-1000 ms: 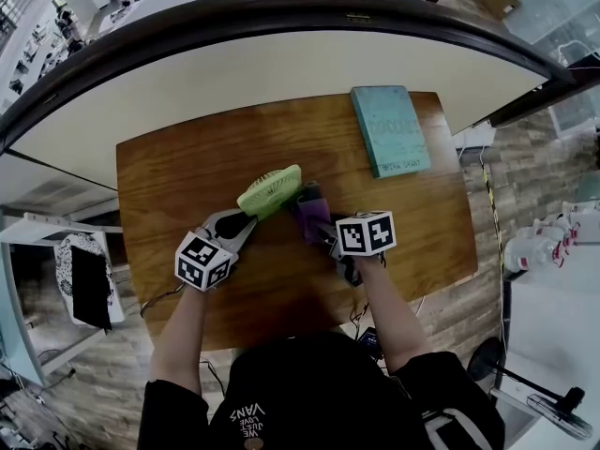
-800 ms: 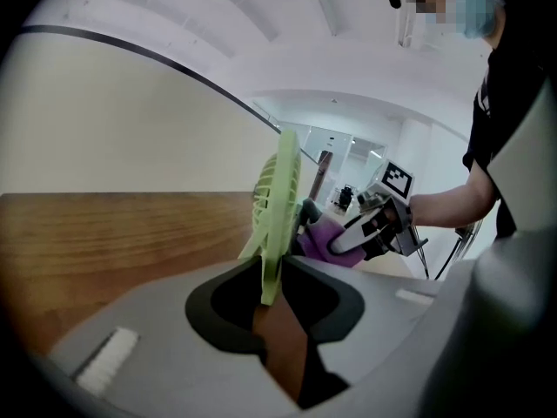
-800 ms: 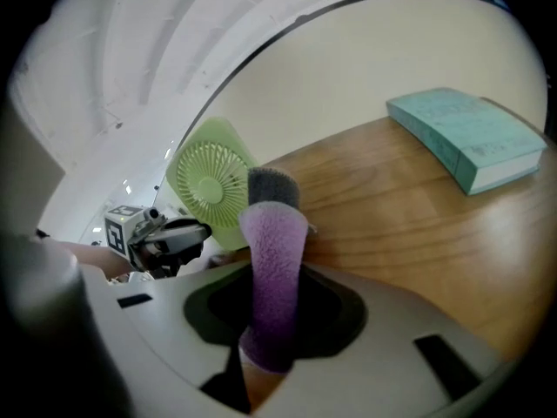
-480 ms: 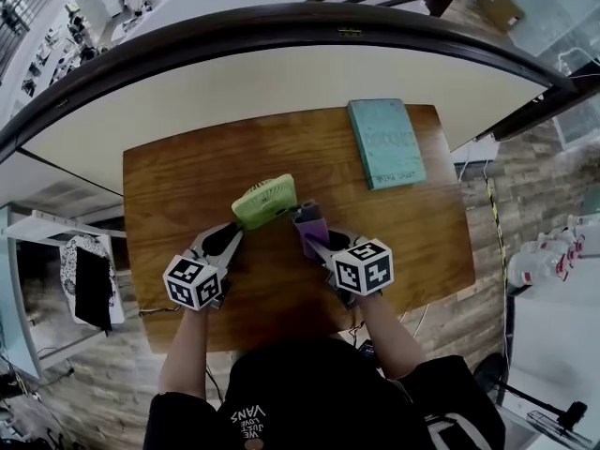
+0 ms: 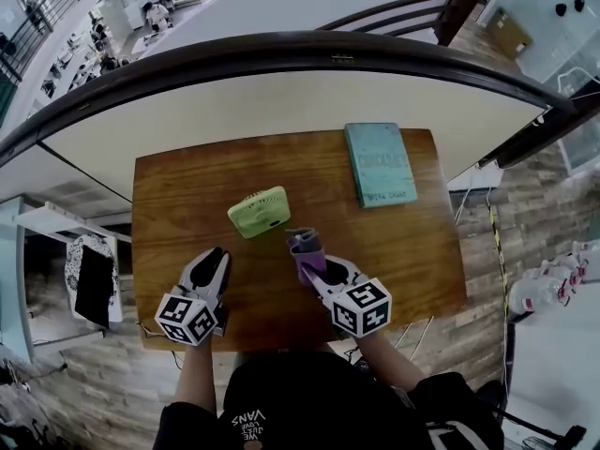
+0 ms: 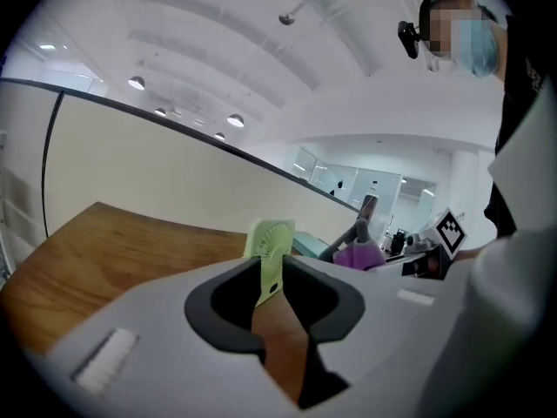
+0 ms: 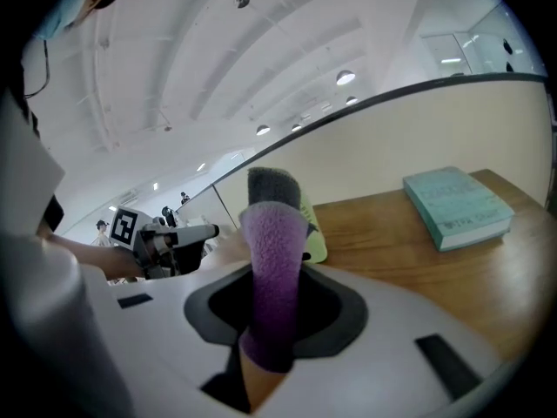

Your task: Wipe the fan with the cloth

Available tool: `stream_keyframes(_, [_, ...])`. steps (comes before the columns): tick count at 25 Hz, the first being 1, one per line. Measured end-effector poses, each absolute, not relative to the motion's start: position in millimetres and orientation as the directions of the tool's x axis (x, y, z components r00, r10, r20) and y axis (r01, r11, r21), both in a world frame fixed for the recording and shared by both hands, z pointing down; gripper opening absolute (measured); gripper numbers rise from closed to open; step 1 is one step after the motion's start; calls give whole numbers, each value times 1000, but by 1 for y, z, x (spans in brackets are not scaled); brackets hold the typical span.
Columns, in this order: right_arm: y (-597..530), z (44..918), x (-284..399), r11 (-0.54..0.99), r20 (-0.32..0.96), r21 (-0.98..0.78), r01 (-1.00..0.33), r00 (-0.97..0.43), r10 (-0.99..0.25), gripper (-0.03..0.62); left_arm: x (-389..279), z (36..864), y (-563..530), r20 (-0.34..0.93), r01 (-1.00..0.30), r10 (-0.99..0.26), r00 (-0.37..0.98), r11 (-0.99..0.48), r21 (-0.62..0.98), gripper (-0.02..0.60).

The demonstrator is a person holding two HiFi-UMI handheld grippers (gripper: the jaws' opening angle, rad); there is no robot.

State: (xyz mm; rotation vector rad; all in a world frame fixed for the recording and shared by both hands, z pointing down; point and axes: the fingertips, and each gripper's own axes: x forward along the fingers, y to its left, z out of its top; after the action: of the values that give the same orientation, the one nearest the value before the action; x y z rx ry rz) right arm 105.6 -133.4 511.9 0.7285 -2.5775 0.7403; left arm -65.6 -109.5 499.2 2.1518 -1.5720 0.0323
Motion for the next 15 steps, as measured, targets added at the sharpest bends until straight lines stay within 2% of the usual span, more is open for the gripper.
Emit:
stream_keyframes(8, [-97, 477, 117, 744, 393, -346, -572, -808, -439, 103, -54, 460, -67, 247, -920, -913, 325, -245, 307, 61])
stream_keyframes(15, [-46, 462, 133, 735, 384, -323, -597, -792, -475, 103, -35, 438, -10, 200, -909, -917, 345, -273, 316, 28])
